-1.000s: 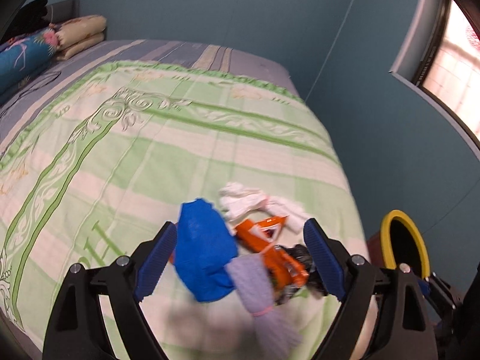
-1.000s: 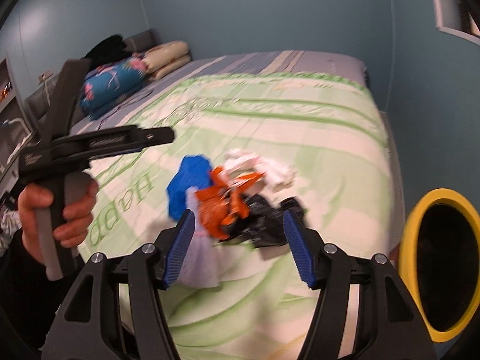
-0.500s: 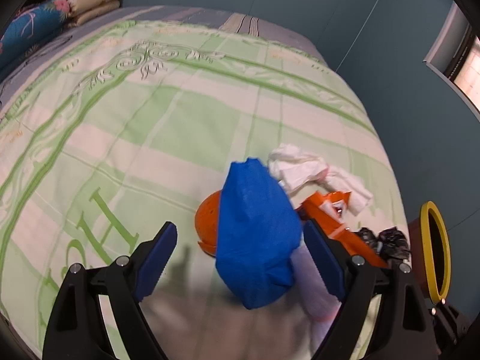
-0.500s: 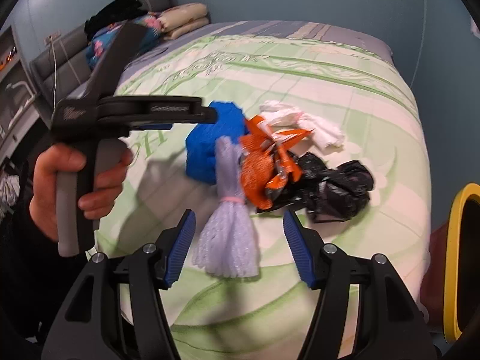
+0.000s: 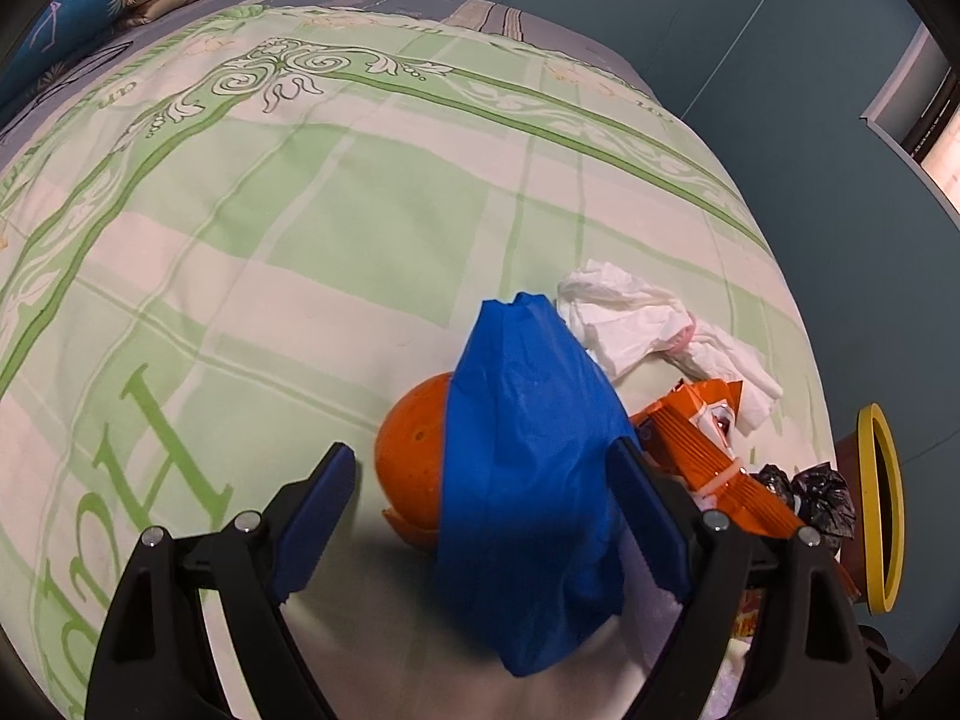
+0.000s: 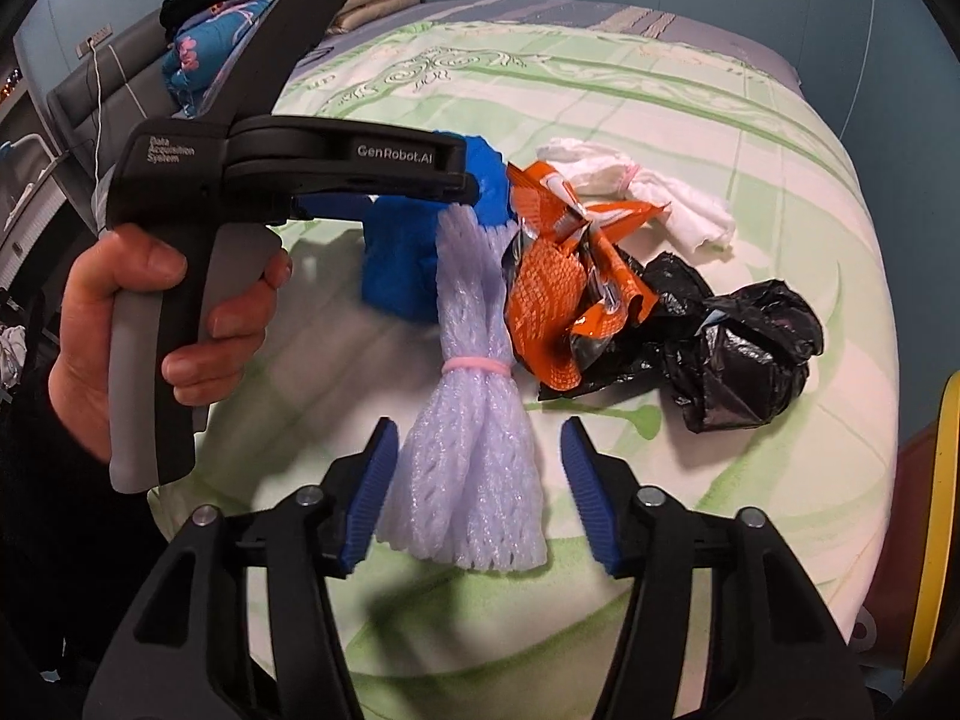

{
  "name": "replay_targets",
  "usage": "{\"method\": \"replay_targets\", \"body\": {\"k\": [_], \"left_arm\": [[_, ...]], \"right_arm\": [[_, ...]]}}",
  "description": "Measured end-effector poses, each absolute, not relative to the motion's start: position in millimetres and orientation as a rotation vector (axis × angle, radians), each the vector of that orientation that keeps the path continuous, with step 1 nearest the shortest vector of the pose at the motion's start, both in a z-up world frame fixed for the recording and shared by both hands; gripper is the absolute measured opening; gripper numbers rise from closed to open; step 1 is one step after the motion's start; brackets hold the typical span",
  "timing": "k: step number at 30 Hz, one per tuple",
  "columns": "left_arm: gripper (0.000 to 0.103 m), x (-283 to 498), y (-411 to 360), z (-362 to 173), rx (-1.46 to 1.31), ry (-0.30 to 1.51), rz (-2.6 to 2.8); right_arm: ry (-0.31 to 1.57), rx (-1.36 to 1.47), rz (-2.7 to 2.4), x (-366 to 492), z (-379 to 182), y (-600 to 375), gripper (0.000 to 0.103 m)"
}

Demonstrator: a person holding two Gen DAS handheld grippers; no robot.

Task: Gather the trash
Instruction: 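Grasp the blue glove with the left tool while the right tool grasps the purple foam net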

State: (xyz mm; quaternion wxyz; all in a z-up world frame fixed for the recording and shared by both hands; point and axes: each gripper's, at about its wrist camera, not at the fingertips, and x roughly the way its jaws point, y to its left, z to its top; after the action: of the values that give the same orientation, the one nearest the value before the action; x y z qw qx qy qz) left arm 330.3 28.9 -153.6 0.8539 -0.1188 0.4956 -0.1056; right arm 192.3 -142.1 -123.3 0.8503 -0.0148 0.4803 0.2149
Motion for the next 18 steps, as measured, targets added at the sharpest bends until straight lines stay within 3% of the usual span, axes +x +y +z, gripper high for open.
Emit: {"method": "replay_targets", "body": {"k": [10,18], "left_arm": [[0.061,328.9,26.6,-157.1,-0.254,1.025,-0.214],[0.049,329.3,27.5,-158.9,-0.262,1.024,-0.193]], "right_arm": [[1.056,-0.033,0.478,198.3,-138.4,-135.9,0.040],[1.039,-0.061,0.506,192.5,-137.4,-130.7,0.025]]}}
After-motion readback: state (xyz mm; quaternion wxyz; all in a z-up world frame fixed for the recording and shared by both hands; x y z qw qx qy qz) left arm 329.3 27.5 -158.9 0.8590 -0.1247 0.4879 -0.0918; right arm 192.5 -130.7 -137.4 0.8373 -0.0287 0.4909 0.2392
